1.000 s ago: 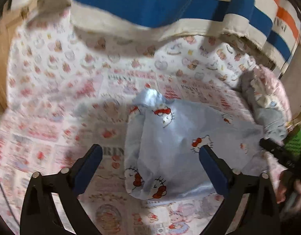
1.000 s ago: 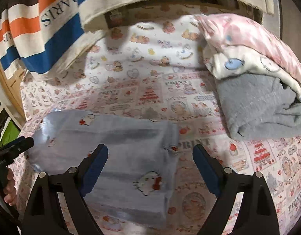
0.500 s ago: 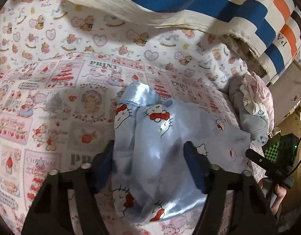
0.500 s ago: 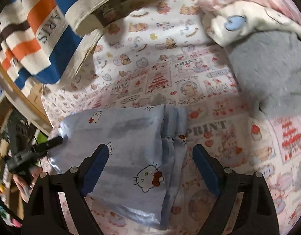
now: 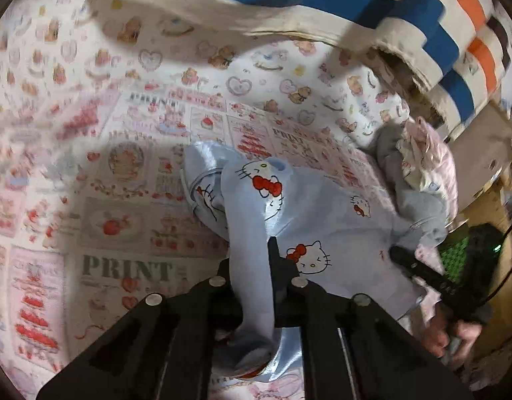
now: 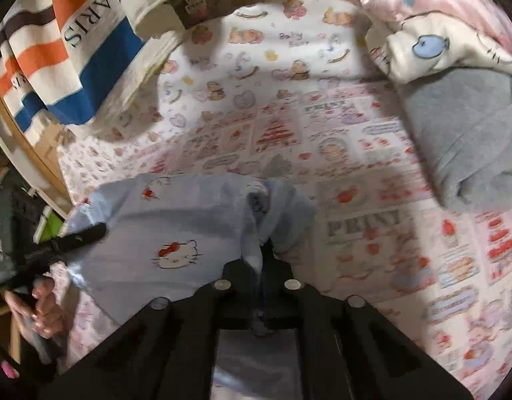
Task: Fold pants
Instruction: 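Grasp the folded pants with both tools and lift them off the bed, then carry the pants onto the folded clothes stack and open both tools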
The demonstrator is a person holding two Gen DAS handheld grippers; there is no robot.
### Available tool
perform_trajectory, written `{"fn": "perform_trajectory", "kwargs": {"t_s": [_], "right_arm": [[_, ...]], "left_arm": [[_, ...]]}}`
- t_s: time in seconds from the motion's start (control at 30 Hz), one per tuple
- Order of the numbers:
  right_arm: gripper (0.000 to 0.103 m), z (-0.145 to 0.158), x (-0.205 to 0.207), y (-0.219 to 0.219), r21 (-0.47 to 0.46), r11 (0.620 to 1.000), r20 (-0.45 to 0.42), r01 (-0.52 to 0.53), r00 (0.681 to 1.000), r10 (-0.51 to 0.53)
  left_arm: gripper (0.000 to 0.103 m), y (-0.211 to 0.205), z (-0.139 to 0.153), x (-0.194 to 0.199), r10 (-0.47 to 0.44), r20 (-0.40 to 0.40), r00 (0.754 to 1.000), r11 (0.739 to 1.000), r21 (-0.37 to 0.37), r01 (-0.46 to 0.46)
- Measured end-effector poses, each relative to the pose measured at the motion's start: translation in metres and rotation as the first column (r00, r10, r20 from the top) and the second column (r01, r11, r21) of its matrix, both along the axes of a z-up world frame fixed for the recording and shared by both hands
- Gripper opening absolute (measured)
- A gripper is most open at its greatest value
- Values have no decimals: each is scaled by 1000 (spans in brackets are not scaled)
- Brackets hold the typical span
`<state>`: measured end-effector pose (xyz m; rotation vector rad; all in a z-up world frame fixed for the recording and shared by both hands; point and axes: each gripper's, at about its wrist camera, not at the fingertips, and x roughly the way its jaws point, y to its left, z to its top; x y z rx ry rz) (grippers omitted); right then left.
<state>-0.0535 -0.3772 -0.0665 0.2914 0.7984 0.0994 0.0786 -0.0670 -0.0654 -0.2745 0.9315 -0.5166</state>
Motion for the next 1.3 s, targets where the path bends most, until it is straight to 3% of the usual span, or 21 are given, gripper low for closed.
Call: {"fn": "perform_trajectory", "kwargs": {"t_s": [0.07, 0.33, 0.6, 0.83, 1.0, 1.13, 1.3], "right_arm": [[2, 5, -2, 3, -19, 1000, 21, -8, 1000, 9], [2, 40, -18, 3, -3, 999, 102, -42, 994, 42], [2, 78, -30, 3, -70, 998, 206, -8, 978, 22], [2, 99, -34, 1, -104, 995, 269, 4, 963, 24], [2, 125, -38, -12, -172, 985, 331, 30, 943, 29], [2, 154, -38, -46, -261, 955, 383, 138, 923, -28], [2, 198, -35, -99, -331, 900, 452, 284, 885, -113]], "left_arm": [[6, -4, 8, -6, -6, 48, 999, 999, 42, 4], [5, -12, 49, -24, -15, 147, 989, 998, 68, 5], [5, -29, 86, -46, -56, 294, 954, 992, 121, 21], [5, -41, 100, -37, -59, 312, 948, 994, 109, 26], [5, -78, 128, -21, -91, 334, 938, 994, 82, 67], [5, -128, 153, -12, -144, 389, 910, 990, 61, 130], [5, -194, 187, -4, -217, 478, 851, 971, 14, 240]]}}
